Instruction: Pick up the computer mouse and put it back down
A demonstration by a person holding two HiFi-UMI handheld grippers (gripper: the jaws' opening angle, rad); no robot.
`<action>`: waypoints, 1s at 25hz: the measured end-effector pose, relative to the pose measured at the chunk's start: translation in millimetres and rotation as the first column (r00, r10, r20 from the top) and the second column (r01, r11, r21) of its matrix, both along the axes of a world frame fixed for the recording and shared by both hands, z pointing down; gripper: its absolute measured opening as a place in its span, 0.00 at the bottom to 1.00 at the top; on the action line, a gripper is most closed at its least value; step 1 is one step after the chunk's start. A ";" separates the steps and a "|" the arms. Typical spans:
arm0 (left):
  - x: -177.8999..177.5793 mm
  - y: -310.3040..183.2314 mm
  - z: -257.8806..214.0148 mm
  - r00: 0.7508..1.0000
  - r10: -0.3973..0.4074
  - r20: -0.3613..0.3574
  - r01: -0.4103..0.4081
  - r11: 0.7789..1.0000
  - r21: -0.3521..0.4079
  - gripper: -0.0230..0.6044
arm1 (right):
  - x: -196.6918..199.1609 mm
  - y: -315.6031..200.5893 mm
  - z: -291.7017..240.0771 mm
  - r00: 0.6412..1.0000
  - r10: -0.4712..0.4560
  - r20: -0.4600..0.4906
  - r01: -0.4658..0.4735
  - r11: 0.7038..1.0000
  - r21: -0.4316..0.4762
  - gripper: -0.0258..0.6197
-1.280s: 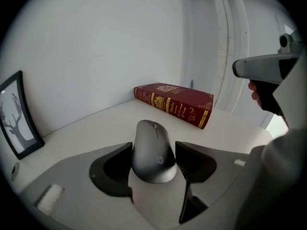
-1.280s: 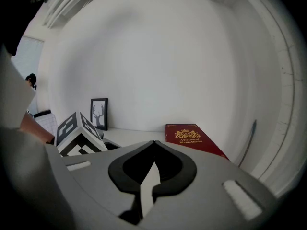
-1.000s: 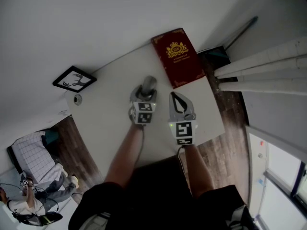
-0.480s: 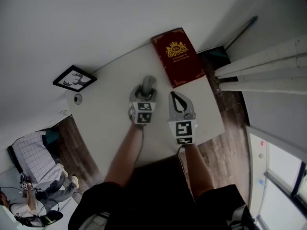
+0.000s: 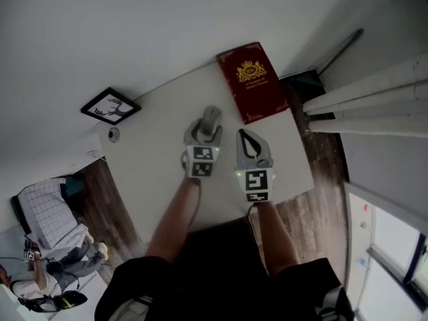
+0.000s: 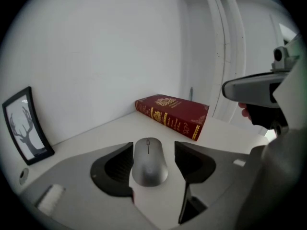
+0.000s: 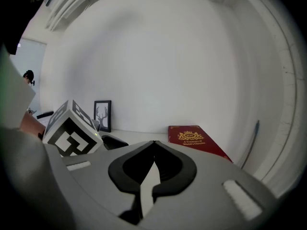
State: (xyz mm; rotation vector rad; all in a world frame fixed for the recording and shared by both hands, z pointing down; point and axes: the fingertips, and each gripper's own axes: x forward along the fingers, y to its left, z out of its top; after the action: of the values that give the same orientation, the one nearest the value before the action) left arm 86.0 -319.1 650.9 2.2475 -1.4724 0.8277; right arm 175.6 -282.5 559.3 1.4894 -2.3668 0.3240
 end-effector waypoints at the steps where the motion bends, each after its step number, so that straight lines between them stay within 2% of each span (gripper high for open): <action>1: -0.8 1.6 -6.1 1.000 -0.003 -0.002 0.003 1.000 0.010 0.46 | -1.9 -0.4 -1.8 1.000 -0.007 0.002 0.007 1.000 0.002 0.06; 7: -16.1 9.6 -37.0 0.998 -0.060 -0.035 0.062 0.997 0.056 0.33 | -21.5 -9.8 -18.5 0.999 -0.050 0.017 0.050 0.998 0.034 0.06; 13: -30.1 13.3 -67.0 0.993 -0.109 -0.035 0.113 0.983 0.145 0.04 | -42.5 -12.2 -24.3 0.993 -0.113 0.029 0.112 0.993 0.043 0.06; 16: -33.4 16.3 -77.5 0.992 -0.117 -0.049 0.123 0.977 0.173 0.04 | -53.1 -12.3 -23.4 0.989 -0.146 0.028 0.144 0.988 0.045 0.06; 20: -43.4 24.5 -83.2 0.983 -0.165 -0.077 0.176 0.966 0.188 0.04 | -66.4 -8.4 -25.8 0.983 -0.180 0.024 0.179 0.983 0.050 0.06; 25: -45.5 36.6 -94.8 0.977 -0.177 -0.118 0.197 0.961 0.194 0.04 | -69.9 -1.2 -32.1 0.983 -0.183 0.016 0.182 0.982 0.060 0.06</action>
State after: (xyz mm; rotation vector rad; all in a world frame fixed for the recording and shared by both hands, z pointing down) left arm 40.5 -282.6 556.2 2.2094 -1.7597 0.5195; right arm 105.7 -283.7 527.3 1.2863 -2.5269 0.2288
